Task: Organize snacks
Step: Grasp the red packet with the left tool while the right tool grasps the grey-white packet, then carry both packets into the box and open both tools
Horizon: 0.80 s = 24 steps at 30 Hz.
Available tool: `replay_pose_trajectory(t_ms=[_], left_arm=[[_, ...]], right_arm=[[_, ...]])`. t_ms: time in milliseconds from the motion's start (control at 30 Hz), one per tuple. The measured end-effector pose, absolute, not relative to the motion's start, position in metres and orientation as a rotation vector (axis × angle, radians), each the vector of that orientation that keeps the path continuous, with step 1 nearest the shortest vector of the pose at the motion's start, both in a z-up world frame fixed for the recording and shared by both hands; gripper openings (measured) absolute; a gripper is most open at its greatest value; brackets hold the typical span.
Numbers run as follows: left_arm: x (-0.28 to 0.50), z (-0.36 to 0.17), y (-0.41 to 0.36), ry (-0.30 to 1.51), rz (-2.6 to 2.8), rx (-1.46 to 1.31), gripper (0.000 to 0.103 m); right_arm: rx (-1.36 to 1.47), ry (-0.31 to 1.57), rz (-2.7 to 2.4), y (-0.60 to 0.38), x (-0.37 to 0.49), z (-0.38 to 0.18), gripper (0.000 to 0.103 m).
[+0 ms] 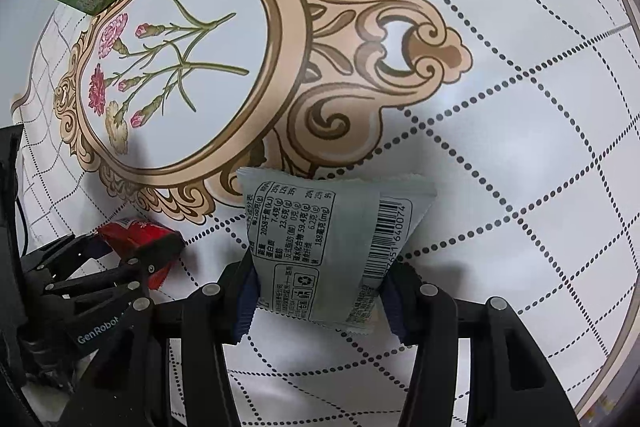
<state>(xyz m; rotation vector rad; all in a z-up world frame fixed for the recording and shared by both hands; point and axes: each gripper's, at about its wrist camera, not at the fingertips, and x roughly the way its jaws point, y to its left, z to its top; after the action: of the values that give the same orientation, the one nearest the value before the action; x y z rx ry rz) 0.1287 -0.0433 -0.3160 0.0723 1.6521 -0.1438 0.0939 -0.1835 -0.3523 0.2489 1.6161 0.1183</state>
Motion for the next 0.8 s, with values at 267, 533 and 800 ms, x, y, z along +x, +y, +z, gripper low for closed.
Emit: replay_pose_trajectory(t_ms=[267, 533, 800], left_arm=[[0.128, -0.337, -0.029, 1.653, -0.168, 0.078, 0.063], [0.123, -0.353, 0.008, 1.630, -0.146, 0.006, 0.067], [0.114, -0.368, 0.001, 1.661, -0.223, -0.012, 0.094]], right_arm=[[0.236, 1.632, 0.112, -0.169, 0.091, -0.353, 0.070], [0.301, 1.589, 0.101, -0.159, 0.079, -0.337, 0.089], [0.324, 1.572, 0.059, -0.162, 0.085, -0.330, 0.089]])
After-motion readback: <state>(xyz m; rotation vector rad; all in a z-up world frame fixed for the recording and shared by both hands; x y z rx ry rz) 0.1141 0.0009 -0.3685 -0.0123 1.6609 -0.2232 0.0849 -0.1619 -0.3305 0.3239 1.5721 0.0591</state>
